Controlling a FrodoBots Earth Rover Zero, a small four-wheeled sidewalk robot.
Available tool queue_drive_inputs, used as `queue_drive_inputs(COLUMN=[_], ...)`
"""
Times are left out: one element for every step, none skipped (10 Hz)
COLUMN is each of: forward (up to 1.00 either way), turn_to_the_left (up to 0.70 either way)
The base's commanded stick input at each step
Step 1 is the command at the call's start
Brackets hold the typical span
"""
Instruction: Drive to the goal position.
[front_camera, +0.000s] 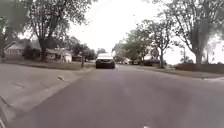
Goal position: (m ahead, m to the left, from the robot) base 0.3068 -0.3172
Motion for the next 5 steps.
queue_drive_inputs(forward=[0.7, 0.7, 0.7, 0.7, 0.7], turn_to_the_left=[-0.05, -0.05, -0.05, -0.05, -0.05])
